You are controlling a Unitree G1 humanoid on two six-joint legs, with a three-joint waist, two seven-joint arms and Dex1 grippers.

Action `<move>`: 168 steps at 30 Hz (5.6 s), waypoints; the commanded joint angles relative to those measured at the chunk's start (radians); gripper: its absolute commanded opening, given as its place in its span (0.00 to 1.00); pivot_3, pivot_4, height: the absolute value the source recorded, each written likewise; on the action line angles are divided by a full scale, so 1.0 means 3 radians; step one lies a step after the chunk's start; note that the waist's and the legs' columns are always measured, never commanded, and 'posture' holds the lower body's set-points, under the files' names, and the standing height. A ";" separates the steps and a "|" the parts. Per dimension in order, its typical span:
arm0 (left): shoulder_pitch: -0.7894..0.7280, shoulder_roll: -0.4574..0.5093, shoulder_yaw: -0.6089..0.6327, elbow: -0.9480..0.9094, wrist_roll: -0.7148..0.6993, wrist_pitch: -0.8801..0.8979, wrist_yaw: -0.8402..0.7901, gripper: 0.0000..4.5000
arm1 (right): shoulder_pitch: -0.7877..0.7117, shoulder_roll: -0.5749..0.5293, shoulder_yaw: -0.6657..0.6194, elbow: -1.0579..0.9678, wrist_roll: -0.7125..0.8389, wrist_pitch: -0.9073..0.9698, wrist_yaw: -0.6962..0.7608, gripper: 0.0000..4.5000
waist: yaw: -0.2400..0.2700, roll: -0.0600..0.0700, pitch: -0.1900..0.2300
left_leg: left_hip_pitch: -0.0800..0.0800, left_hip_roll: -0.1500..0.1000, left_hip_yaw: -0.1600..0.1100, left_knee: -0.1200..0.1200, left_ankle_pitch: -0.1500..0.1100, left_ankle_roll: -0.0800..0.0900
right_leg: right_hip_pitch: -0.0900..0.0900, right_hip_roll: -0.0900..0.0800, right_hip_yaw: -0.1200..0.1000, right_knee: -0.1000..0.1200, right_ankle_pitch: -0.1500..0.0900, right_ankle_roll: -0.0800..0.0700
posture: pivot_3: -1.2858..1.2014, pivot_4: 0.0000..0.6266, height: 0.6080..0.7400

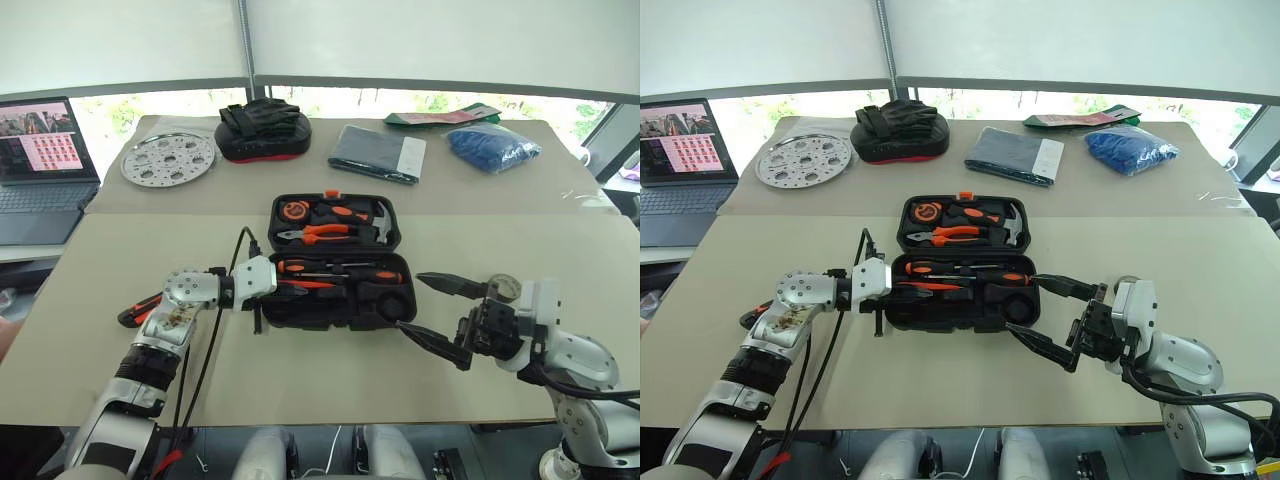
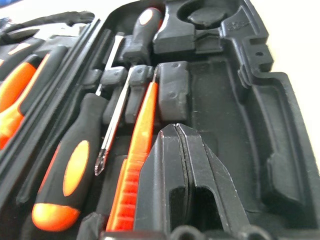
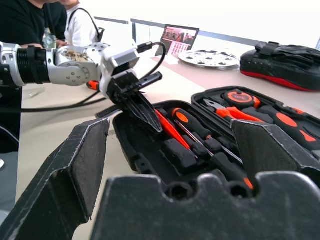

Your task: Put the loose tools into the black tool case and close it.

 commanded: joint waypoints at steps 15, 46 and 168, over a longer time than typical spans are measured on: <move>-0.0052 -0.0125 -0.0171 -0.0096 0.0105 0.0752 0.0119 0.01 | 0.0028 0.0014 -0.0017 -0.0155 0.0088 0.0079 -0.0023 1.00 | 0.0043 0.0001 0.0000 | 0.0000 0.0000 -0.0001 0.0011 -0.0004 0.0007 | 0.0004 -0.0001 -0.0001 0.0004 0.0000 0.0001 | 0.52 0.24 1.00; -0.0090 -0.0417 0.0145 -0.0554 -0.0315 0.0885 0.0150 0.01 | 0.0184 -0.0023 0.0011 -0.0296 0.0203 0.0348 0.0001 1.00 | 0.0038 -0.0001 0.0001 | -0.0012 -0.0001 -0.0003 0.0019 -0.0007 0.0012 | -0.0001 -0.0003 0.0000 -0.0004 0.0002 0.0005 | 0.52 0.24 1.00; 0.1289 0.1301 0.1553 -0.0380 -0.1061 0.1059 -0.0362 0.37 | 0.0130 0.0149 0.0007 0.0036 0.0038 -0.0204 0.0241 1.00 | -0.0062 -0.0007 0.0009 | -0.0003 0.0011 0.0019 -0.0017 -0.0006 -0.0045 | -0.0029 0.0006 0.0002 0.0007 -0.0027 -0.0003 | 0.52 0.24 1.00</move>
